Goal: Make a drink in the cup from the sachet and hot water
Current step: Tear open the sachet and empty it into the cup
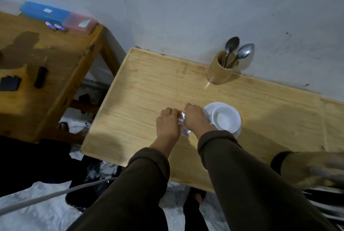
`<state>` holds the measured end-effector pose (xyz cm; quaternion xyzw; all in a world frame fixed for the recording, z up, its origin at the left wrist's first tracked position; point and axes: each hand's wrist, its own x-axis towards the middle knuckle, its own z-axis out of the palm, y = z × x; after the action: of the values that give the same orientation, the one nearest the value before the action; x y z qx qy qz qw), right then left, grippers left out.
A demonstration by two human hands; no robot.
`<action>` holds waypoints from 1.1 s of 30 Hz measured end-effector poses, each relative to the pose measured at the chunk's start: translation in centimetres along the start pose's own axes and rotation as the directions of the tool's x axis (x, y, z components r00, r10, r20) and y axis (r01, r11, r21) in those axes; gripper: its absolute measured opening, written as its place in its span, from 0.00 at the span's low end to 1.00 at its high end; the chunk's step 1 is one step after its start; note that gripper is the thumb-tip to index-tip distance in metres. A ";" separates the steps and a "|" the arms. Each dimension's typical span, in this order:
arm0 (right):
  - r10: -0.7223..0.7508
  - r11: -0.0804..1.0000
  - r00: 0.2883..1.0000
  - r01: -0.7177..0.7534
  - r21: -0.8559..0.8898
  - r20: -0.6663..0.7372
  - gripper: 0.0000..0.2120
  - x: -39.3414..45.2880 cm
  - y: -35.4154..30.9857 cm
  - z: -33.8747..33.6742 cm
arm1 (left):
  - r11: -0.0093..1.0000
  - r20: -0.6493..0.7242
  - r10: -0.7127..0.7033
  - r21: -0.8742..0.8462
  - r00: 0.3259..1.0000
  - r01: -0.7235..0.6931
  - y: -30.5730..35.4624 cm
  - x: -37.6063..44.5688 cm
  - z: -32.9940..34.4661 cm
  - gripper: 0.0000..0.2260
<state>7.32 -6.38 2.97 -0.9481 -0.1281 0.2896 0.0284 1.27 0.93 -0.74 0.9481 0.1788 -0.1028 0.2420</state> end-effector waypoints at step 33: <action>0.160 0.768 0.876 0.179 0.615 -0.455 0.08 -8.2 7.1 -14.4 | 0.740 -0.121 0.354 -0.570 0.927 -0.357 11.1 2.5 -12.2 0.06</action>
<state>10.39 -15.09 18.49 -0.9214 -0.0154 0.0698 0.3821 9.20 -1.39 13.77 0.8447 0.0182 0.0073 0.5349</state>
